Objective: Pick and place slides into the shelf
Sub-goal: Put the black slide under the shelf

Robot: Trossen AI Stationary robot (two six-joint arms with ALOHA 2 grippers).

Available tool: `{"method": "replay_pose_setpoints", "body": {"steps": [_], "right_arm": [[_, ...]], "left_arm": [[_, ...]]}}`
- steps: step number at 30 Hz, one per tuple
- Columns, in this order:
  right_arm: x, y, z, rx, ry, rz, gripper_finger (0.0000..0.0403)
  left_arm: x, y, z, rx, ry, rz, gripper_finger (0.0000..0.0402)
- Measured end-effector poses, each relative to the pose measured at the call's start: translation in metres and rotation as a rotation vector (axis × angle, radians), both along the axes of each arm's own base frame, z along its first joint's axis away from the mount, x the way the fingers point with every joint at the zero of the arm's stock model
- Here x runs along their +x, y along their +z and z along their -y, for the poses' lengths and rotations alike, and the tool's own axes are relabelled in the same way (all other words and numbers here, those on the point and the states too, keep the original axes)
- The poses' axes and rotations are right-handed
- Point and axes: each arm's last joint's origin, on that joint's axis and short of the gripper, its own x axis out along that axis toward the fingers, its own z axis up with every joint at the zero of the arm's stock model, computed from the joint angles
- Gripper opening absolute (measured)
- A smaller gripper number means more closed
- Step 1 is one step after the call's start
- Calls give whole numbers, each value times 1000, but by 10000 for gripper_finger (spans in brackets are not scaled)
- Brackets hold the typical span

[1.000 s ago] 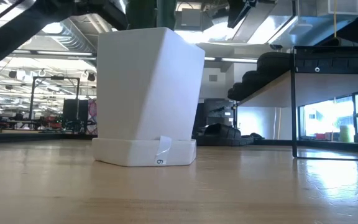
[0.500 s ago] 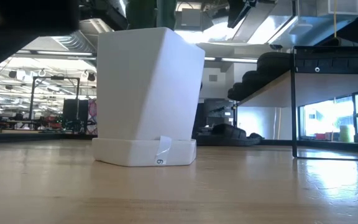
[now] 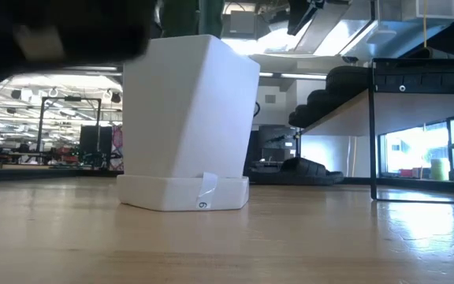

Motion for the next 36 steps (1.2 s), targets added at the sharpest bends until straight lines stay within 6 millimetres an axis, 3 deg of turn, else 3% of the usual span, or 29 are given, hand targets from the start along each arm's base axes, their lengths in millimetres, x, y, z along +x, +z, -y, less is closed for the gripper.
{"method": "replay_pose_setpoints", "body": {"steps": [9,16,20,24,28,36], "right_arm": [[3,2,1,-22,14,32,139],[14,10,17,7,92,215,139],[25,1,37,49,97,255,139],[47,-21,58,89,154,245,139],[75,-56,77,131,193,181,139],[106,-138,121,246,121,12,139]], "left_arm": [[-23,54,-1,6,6,35,218],[-58,131,-1,34,-18,212,218],[-81,181,8,98,-29,350,218],[-103,220,24,168,-32,431,218],[-122,247,38,233,-19,473,218],[-145,270,56,266,0,485,218]]}}
